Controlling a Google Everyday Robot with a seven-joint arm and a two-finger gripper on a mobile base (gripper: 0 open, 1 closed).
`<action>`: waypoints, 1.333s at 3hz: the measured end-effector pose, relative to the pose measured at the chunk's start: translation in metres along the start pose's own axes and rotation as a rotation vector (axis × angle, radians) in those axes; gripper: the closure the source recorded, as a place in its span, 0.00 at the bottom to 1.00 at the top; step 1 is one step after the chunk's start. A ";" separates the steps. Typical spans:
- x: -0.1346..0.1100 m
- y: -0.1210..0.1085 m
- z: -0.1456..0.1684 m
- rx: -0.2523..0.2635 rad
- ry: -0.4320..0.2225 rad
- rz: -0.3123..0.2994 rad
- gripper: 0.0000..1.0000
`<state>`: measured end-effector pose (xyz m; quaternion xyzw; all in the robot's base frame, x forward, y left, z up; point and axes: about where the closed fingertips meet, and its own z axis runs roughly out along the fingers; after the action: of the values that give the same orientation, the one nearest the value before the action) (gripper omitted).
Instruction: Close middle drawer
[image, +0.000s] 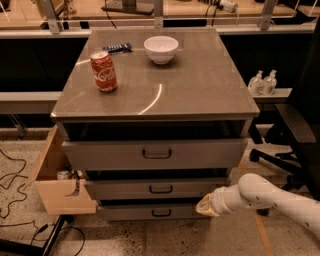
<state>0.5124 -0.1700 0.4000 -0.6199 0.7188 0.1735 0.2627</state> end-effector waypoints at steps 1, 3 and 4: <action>0.012 0.013 -0.044 0.005 0.033 -0.008 1.00; 0.023 0.024 -0.113 0.030 0.120 -0.038 1.00; 0.028 0.026 -0.141 0.035 0.194 -0.025 1.00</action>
Offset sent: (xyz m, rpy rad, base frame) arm -0.0486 -0.0996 0.0828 -0.1180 -0.0276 -0.0088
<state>0.4615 -0.2688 0.4944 -0.6378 0.7362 0.0967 0.2047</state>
